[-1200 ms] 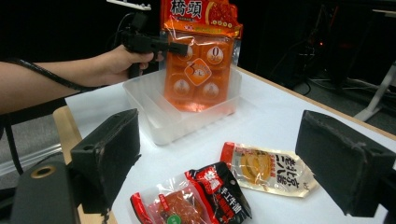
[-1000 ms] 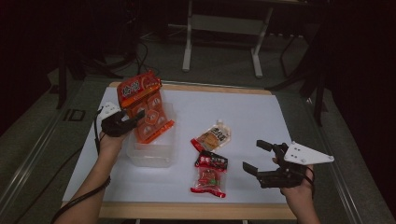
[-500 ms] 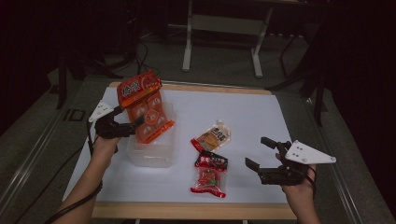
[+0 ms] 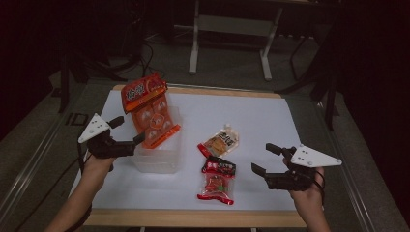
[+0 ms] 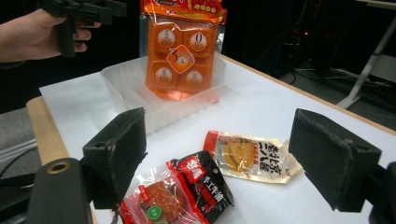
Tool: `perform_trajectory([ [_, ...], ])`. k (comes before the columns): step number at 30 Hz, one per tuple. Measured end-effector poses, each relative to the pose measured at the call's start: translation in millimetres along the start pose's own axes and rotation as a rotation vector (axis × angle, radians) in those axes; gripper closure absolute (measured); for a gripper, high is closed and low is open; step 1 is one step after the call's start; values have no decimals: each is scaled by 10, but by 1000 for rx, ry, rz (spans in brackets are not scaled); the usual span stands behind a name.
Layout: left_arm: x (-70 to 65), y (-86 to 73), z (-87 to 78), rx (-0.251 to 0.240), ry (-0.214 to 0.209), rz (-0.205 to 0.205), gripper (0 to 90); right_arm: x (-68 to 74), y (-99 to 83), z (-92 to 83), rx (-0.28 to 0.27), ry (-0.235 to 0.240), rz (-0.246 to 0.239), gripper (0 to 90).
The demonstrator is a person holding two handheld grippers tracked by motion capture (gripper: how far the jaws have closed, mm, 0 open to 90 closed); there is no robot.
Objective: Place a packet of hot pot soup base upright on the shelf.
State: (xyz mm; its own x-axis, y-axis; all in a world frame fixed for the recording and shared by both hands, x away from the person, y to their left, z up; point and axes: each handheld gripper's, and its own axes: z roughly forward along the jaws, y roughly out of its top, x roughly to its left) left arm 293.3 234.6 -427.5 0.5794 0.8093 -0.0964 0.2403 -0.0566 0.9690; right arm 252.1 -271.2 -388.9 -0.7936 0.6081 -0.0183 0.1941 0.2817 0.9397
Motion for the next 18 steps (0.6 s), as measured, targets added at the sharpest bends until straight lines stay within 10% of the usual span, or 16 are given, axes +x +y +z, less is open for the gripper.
perform_trajectory([
  [5,-212,13,-100,-3,-19,68,18,-5,2,14,-4,-3,-33,158],
  [18,-569,-42,-224,-5,-115,89,18,7,-42,57,16,-21,-58,135],
])
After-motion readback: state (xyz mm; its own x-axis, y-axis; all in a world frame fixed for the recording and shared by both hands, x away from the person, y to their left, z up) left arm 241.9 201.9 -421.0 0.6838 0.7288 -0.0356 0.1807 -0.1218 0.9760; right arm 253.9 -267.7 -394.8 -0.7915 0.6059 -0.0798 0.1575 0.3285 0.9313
